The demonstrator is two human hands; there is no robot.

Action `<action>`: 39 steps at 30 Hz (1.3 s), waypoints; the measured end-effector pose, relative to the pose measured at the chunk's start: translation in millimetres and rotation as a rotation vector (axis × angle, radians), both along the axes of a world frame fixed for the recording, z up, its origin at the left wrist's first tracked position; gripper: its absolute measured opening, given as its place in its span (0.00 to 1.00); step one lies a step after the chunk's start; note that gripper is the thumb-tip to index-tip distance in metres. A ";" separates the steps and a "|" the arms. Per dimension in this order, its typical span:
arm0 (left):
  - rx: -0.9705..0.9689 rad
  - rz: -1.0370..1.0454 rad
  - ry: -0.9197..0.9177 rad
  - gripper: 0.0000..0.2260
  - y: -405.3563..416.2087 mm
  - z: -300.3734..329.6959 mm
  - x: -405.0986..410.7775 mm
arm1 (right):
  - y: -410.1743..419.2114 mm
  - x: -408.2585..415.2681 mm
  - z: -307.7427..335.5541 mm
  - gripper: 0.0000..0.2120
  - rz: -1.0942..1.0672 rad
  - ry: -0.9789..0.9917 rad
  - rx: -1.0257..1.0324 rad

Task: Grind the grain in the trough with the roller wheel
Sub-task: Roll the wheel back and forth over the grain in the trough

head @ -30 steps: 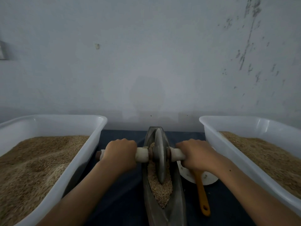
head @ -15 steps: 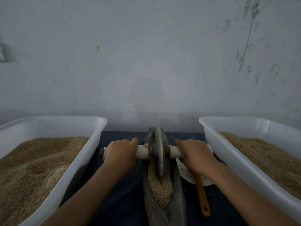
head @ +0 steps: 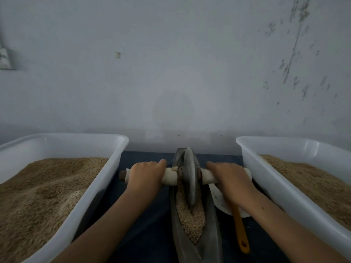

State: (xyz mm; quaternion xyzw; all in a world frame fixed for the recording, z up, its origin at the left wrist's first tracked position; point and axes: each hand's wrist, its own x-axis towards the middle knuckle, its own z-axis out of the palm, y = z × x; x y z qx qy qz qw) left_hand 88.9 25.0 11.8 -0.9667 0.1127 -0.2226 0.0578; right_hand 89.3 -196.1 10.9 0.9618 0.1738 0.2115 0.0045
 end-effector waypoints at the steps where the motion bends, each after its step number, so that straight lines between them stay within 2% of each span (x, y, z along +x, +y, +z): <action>1: 0.001 -0.014 -0.032 0.12 -0.1 -1.9 0.2 | 0.3 1.0 -2.7 0.11 -0.007 -0.022 -0.010; 4: -0.011 -0.037 -0.073 0.12 1.2 -4.1 1.8 | -0.8 2.5 -4.4 0.10 -0.014 -0.024 -0.023; 14: 0.027 -0.010 0.155 0.13 4.0 7.3 0.2 | -1.9 -6.3 23.3 0.14 0.008 0.322 -0.126; 23: -0.026 0.016 -0.003 0.10 -1.1 -0.5 -2.8 | -1.9 1.0 5.4 0.08 -0.023 0.080 -0.049; 27: -0.035 0.005 -0.026 0.10 -0.7 -1.0 -3.2 | -1.2 1.1 3.6 0.08 -0.024 0.076 -0.045; 36: 0.041 0.027 0.187 0.13 0.3 9.1 -5.8 | -1.2 -4.5 26.0 0.11 -0.036 0.427 -0.160; 39: 0.030 0.036 0.202 0.13 0.8 9.3 -6.9 | 0.1 -3.9 25.8 0.12 -0.047 0.418 -0.165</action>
